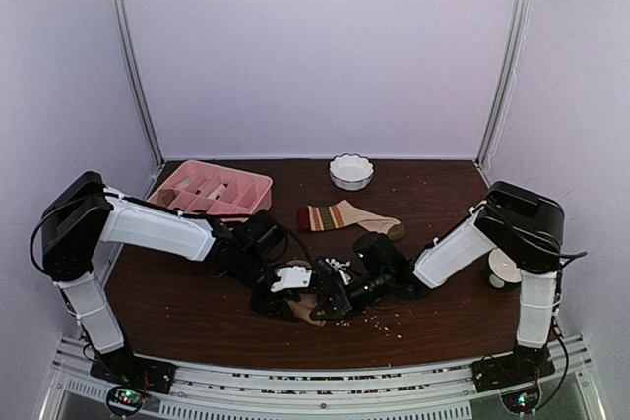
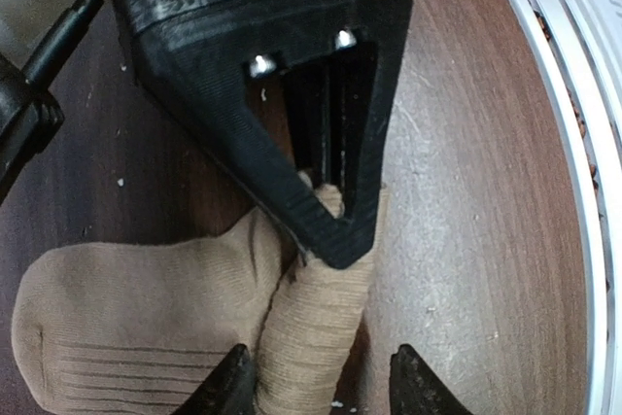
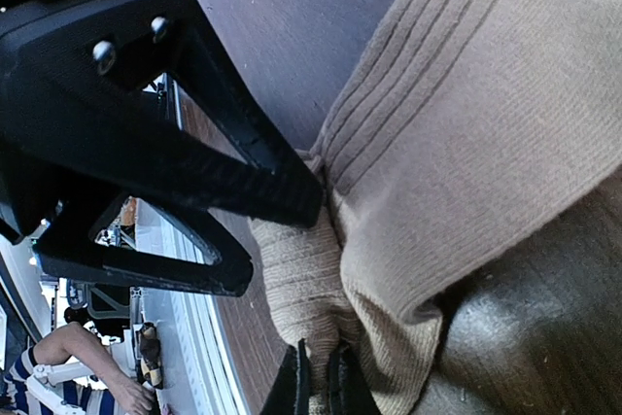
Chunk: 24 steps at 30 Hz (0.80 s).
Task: Roll the socks
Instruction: Roll the sock at the center of the board.
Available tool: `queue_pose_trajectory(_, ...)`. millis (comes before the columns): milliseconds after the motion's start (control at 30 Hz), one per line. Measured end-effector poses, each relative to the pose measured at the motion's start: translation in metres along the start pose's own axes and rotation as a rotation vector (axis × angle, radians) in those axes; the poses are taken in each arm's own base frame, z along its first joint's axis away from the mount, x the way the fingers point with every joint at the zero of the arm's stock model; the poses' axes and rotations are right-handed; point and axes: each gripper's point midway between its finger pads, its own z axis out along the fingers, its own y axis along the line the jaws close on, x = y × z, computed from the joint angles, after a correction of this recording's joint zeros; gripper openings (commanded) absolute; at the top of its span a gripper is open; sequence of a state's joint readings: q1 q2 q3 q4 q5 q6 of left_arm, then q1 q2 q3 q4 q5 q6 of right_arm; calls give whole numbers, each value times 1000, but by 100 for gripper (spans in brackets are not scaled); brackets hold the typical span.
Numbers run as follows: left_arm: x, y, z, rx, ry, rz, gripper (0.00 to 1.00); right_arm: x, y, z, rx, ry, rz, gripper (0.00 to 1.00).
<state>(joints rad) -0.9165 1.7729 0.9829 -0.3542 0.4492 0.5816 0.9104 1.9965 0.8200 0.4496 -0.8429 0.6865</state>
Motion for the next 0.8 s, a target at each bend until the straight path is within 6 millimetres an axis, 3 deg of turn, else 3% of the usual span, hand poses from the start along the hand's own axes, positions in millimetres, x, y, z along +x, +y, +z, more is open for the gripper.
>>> queue_pose_trajectory(100,-4,0,2,-10,-4,16,39,0,0,0,0,0,4,0)
queue_pose_trajectory(233,-4,2,2,-25,-1,22,0,0,0,0,-1,-1,18,0)
queue_pose_trajectory(433,-4,6,6,-20,9,29,0,-3,1,-2,2,-14,28,2)
queue_pose_trajectory(600,-6,9,8,-14,5,23,0,-5,1,-11,35,-59,27,39)
queue_pose_trajectory(733,-5,15,9,24,-16,-17,0,-9,1,-30,96,-152,-27,66)
queue_pose_trajectory(767,-4,16,9,36,-23,-31,0,-8,0,-35,117,-174,-51,94)
queue_pose_trajectory(800,-3,19,8,50,-31,-49,0,-8,0,-42,151,-204,-91,100)
